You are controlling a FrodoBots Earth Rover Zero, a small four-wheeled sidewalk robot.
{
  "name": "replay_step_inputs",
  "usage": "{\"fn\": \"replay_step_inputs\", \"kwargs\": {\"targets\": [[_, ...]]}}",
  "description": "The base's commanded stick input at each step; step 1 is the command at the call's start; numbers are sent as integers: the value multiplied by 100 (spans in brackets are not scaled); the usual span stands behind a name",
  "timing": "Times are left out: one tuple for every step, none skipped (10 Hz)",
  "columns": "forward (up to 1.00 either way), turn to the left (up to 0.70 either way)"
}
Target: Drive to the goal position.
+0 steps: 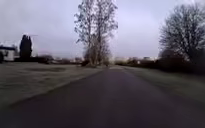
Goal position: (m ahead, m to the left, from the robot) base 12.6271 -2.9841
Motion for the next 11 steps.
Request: {"fn": "replay_step_inputs", "kwargs": {"targets": [[100,0],[100,0],[85,0],[85,0],[85,0],[85,0],[85,0],[85,0],[85,0],[85,0],[85,0]]}}
